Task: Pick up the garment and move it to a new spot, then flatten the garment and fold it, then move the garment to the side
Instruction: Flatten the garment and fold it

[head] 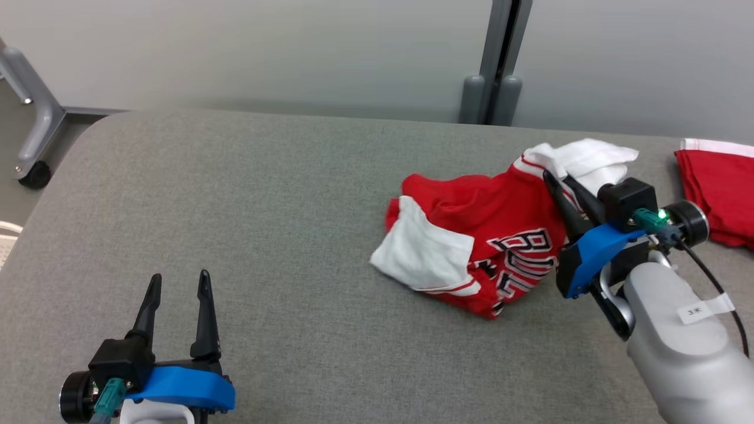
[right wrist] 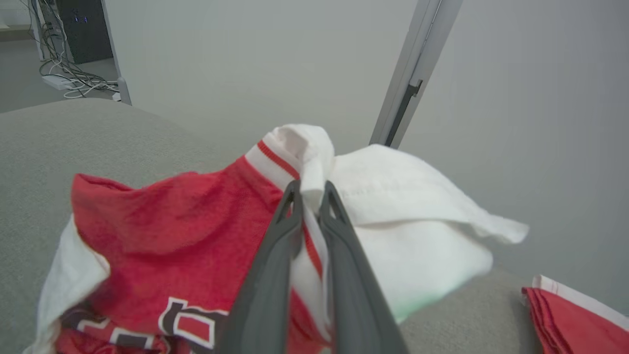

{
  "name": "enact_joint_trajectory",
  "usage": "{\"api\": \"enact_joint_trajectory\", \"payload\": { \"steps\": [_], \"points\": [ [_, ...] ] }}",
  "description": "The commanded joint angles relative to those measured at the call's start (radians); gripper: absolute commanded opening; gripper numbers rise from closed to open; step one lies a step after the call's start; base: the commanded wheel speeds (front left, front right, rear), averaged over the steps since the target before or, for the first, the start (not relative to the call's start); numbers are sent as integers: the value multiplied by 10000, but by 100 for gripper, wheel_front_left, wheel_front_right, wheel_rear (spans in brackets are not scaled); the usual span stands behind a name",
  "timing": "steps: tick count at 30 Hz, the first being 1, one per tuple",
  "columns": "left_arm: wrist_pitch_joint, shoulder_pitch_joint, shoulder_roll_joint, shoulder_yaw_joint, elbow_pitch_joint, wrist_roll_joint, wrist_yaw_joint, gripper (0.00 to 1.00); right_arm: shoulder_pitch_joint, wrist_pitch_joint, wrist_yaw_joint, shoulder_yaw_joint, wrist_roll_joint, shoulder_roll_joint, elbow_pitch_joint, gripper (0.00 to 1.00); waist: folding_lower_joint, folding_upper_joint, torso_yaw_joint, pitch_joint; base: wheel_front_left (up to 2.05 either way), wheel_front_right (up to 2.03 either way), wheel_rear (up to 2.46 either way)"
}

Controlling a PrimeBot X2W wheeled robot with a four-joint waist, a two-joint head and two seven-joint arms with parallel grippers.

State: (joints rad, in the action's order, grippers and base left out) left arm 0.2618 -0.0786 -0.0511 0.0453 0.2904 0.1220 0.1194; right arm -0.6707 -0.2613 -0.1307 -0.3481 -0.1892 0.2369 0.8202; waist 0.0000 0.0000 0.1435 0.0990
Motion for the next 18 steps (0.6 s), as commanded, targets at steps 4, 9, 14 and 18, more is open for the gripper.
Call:
{"api": "enact_joint_trajectory", "payload": {
  "steps": [4, 9, 14, 18],
  "points": [
    [43, 142, 12, 36, -58, -65, -27, 100, 489, -50, -1, 461, 515, 65, -1233, 0, 0, 0, -140, -186, 0, 0, 0],
    [43, 218, 14, 44, -72, -86, 4, 100, 755, -49, 0, 344, 856, -321, -2379, 0, 0, 0, -108, -328, 0, 0, 0],
    [43, 264, 14, 47, -134, -40, 22, 100, 880, 101, -1, -422, 1238, -1000, -3079, 0, 0, 0, 35, -384, 0, 0, 0],
    [43, 266, 13, -21, -138, 23, 22, 100, 1013, 219, -1, -1219, 1178, -1424, -3060, 0, 0, 0, 173, -364, 0, 0, 0]
  ]
}}
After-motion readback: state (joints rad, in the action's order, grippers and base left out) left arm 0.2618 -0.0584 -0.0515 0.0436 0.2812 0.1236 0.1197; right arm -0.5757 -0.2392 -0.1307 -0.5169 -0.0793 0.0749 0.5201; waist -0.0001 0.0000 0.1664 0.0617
